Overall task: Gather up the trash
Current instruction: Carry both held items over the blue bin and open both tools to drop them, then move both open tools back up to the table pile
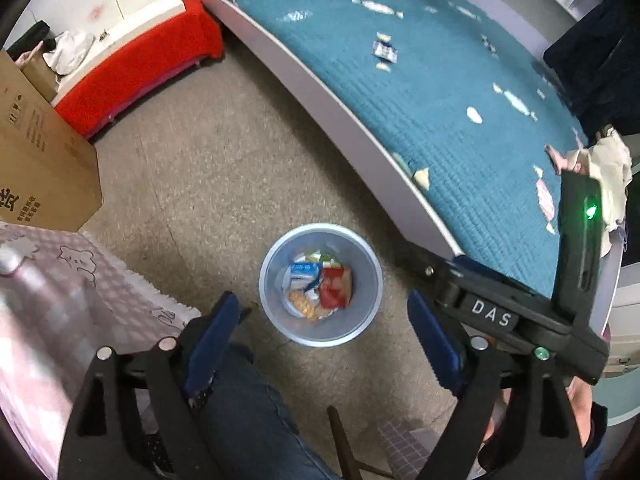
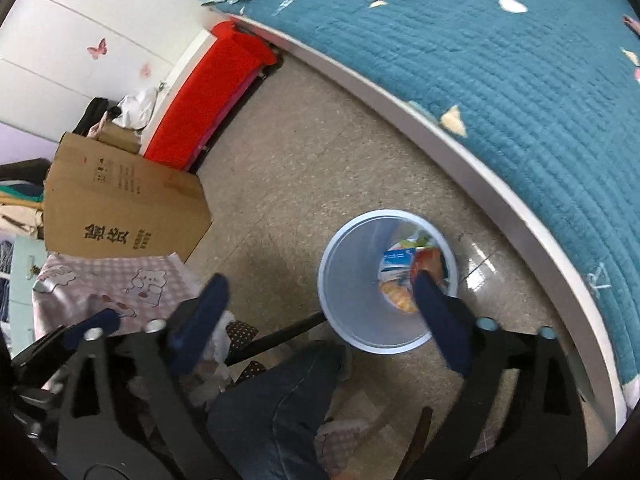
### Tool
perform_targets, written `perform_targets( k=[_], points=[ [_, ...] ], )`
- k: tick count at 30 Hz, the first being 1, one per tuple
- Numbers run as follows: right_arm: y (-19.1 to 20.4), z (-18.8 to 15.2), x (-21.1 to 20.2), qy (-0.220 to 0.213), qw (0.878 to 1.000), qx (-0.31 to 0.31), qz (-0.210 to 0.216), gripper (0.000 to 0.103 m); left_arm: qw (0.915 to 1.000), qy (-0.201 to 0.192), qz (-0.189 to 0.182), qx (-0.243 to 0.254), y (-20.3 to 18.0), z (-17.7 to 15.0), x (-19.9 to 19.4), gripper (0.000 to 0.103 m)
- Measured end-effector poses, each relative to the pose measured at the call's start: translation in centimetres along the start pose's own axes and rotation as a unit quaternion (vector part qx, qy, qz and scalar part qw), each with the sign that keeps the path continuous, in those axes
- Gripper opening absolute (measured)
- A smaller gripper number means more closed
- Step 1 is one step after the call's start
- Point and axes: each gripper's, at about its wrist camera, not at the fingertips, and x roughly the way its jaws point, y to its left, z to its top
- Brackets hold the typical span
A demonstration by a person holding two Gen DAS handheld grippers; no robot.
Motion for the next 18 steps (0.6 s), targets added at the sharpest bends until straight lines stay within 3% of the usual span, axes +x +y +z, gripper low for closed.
perform_targets(
  k=[8, 18],
  points=[
    [1.3, -0.1, -4.9, -0.055, 0.998, -0.008, -0.019, 0.097, 0.9976, -0.068, -0.014, 0.002, -1.0, -1.1, -5.8, 0.088],
    [7.3, -0.5, -12.1, -0.125, 0.991, -0.054, -0.014, 0.097, 0.9861, -0.165, -0.016, -0.003, 0.2, -3.8, -14.6, 0.09]
  ],
)
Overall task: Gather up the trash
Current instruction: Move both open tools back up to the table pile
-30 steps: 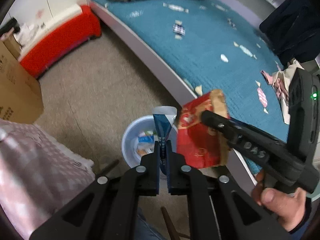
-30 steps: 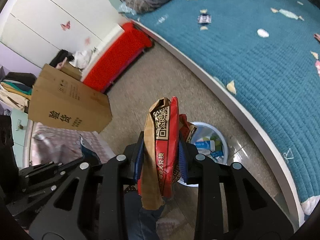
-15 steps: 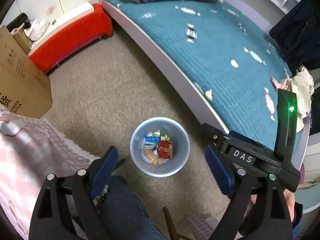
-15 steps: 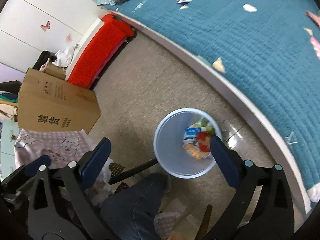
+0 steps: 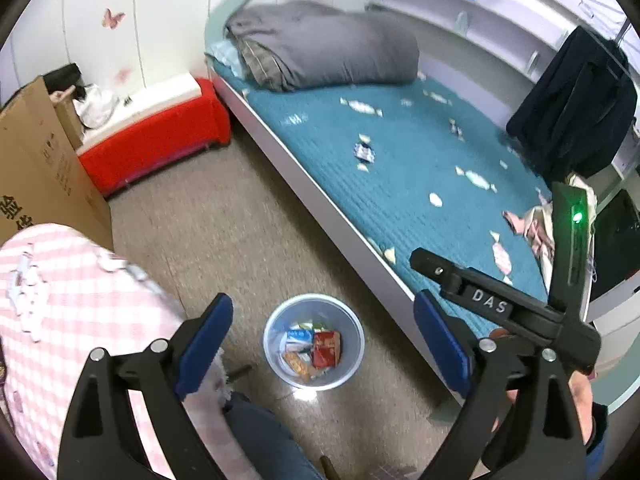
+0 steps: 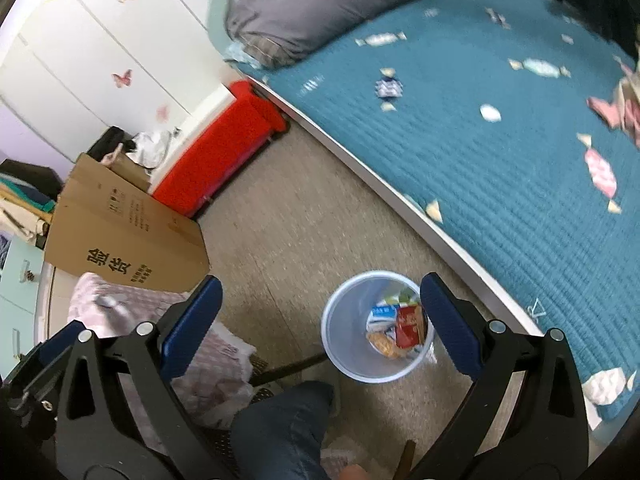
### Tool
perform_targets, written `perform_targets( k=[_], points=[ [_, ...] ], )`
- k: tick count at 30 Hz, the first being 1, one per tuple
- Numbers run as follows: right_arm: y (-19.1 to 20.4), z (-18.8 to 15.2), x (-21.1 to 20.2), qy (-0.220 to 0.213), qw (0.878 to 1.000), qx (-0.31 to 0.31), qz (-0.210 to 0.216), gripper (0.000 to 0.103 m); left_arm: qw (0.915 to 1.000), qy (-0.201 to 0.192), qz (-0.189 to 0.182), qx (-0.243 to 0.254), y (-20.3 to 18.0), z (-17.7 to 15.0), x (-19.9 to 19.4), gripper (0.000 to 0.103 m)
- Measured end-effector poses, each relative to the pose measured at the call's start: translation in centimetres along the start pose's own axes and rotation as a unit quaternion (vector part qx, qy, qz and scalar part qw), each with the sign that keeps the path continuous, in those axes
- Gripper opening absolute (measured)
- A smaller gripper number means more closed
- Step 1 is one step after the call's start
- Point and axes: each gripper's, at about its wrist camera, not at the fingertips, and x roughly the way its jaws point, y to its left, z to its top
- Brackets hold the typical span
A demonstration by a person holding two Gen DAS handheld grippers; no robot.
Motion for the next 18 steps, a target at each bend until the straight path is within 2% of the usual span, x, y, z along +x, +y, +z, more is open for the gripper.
perform_targets(
  k=[9, 18],
  points=[
    [7.5, -0.1, -4.4, -0.039, 0.997, -0.06, 0.038, 0.097, 0.9975, -0.062, 0.025, -0.021, 3.3, -1.2, -7.0, 0.09],
    [15.1, -1.6, -6.3, -0.046, 0.989, -0.12, 0.08, 0.097, 0.9905, -0.108, 0.053, -0.066, 8.6, -3.0, -12.1, 0.092]
  ],
)
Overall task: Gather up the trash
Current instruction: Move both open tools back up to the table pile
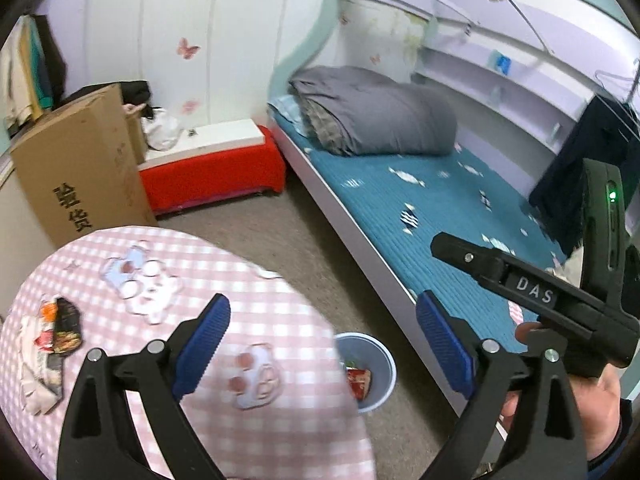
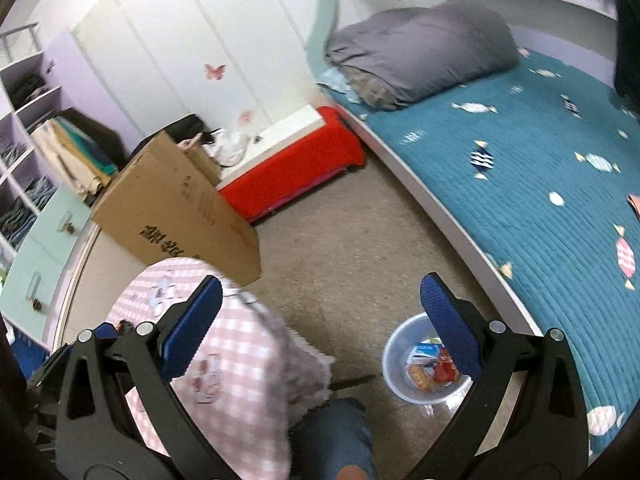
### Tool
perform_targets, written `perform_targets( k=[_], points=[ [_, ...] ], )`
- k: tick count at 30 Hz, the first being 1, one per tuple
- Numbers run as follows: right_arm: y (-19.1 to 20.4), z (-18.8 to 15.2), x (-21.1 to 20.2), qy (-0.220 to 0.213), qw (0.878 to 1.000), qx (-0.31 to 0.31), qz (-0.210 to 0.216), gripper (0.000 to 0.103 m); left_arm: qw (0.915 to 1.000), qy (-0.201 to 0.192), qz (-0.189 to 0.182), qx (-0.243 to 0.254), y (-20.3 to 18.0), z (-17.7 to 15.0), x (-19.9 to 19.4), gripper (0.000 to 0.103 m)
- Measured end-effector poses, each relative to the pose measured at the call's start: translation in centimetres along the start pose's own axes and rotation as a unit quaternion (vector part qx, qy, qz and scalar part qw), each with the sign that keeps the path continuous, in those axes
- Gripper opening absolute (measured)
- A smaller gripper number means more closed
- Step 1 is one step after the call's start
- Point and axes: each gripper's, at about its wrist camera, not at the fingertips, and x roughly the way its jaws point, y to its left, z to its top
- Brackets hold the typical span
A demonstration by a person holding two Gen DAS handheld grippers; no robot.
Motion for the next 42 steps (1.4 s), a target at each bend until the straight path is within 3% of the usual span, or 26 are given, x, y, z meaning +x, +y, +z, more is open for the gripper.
perform_targets(
  k=[8, 16, 26, 30, 35, 42],
  points=[
    [7.3, -1.1, 1.4, 0.018, 0.998, -0.056, 0.037, 0.097, 0.9979, -0.032, 0.036, -0.043, 6.4, -1.2, -3.8, 0.092],
    [13.8, -3.0, 3.6, 0.046, 0.991, -0.105, 0.069, 0.097, 0.9906, -0.049, 0.094, -0.087, 13.7, -4.2, -7.1, 0.092],
    [22.3, -7.0, 8.3, 0.103, 0.973, -0.171, 0.114, 0.097, 0.972, -0.049, 0.173, -0.151, 23.6, -10.2, -9.9, 0.092],
    [25.6, -9.0, 11.4, 0.132, 0.963, -0.201, 0.126, 0.097, 0.9646, -0.035, 0.189, -0.18, 26.8, -12.5, -9.8, 0.092],
    [29.3, -11.1, 15.2, 0.164, 0.951, -0.228, 0.127, 0.096, 0.9636, -0.023, 0.191, -0.186, 28.6, -13.9, -8.8, 0.092],
    [31.9, -12.5, 20.4, 0.201, 0.945, -0.238, 0.102, 0.067, 0.9678, 0.008, 0.179, -0.177, 29.3, -14.1, -5.8, 0.092]
  ],
)
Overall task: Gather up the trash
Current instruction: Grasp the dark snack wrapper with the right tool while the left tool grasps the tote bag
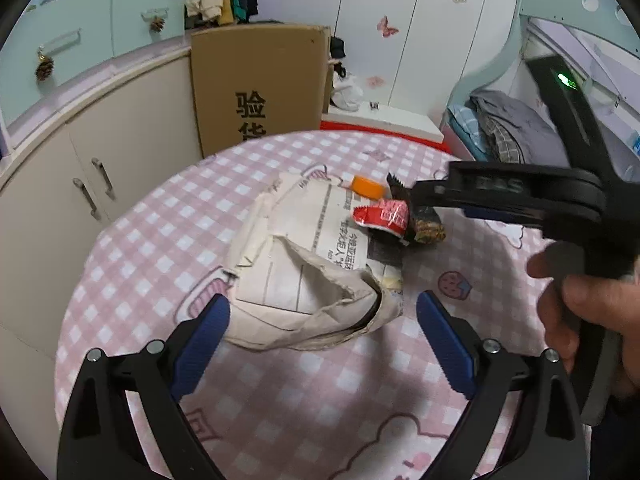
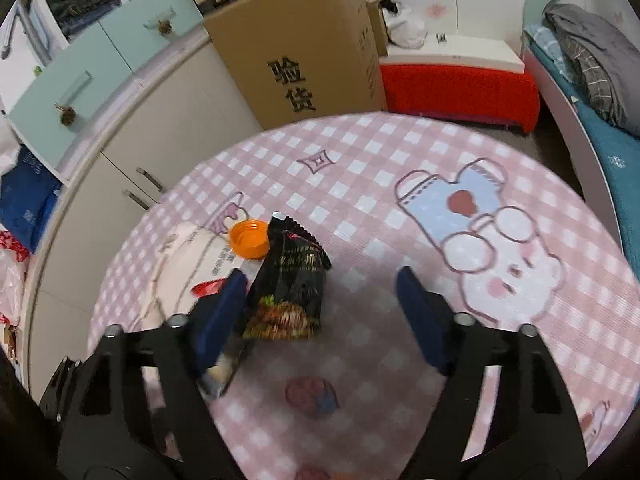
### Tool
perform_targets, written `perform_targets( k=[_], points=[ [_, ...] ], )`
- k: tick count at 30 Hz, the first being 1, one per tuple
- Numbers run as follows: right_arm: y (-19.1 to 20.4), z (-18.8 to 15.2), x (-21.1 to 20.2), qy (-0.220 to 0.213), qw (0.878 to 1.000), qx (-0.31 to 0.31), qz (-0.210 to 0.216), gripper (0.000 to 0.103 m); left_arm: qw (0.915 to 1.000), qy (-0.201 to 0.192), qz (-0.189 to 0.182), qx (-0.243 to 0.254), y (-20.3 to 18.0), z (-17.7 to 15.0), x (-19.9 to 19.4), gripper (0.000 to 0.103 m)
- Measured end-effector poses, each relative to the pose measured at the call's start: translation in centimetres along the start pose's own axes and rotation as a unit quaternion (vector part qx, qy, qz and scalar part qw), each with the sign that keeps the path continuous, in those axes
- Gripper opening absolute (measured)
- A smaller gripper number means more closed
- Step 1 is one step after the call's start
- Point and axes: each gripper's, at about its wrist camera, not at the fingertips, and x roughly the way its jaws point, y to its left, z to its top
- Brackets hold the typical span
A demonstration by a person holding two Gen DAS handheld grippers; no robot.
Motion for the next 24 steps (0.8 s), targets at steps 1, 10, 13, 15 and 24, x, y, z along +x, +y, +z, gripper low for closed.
perform_targets(
  k=[1, 10, 13, 15, 24],
  points=[
    [0.1, 0.1, 0.4, 0.003, 1.0, -0.001, 0.005, 0.066, 1.0, 0.003, -0.001, -0.002, 0.0, 0.0, 0.3, 0.09],
    [0.5, -0.5, -0.8, 0.002, 0.999, -0.027, 0.025, 0.011, 0.9986, 0.01, -0.053, -0.001, -0.8, -0.6, 0.8, 0.031],
    [-0.9, -1.5, -1.9, -0.005, 0.999, -0.017, 0.037, 0.011, 0.9971, 0.007, -0.074, -0.013, -0.4, -0.7, 0.4, 0.019],
    [-1.7, -2.1, -3.0, -0.013, 0.999, -0.012, 0.039, 0.011, 0.9964, 0.006, -0.082, -0.016, -0.4, -0.9, 0.1, 0.011],
    [-4.3, -3.9, -7.0, -0.041, 0.998, 0.008, 0.045, 0.011, 0.9952, -0.003, -0.096, -0.021, -0.6, -1.6, -1.9, 0.004]
  ],
)
